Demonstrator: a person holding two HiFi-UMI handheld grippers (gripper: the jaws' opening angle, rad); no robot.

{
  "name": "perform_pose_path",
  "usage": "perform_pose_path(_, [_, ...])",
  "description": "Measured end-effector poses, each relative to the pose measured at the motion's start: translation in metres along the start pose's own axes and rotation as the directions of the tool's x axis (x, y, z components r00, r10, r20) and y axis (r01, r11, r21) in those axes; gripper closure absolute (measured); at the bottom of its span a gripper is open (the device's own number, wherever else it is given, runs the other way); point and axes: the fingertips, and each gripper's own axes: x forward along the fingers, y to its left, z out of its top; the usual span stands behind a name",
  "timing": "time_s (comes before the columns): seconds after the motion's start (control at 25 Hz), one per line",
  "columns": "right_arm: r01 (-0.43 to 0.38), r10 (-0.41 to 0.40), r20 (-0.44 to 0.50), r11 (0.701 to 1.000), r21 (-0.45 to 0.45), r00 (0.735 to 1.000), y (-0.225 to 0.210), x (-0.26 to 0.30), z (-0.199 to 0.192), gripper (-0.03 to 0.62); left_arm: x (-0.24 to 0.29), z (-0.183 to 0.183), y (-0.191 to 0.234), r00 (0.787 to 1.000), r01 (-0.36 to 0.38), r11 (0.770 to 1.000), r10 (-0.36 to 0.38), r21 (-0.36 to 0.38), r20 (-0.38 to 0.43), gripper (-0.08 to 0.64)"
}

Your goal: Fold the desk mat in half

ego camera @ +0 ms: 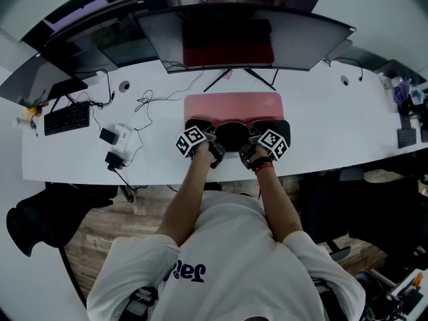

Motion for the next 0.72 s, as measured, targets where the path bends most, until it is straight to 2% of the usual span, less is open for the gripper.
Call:
perform_pose_path(0.28, [-0.024,0.024,0.0,0.999,0.023,1.0,0.0,0.005,0.002,0.557,0.005,0.006,0.0,1.0,-0.008,1.0,0.008,0.014,0.002,0.529])
perform_pose_path(0.72, [-0.031,0.031,-0.007,1.0,0.005,0.999,0.006,0.025,0.013,0.557,0.02,0.018,-0.006,1.0,-0.01,1.0,0.01,0.007,0.022,0.529])
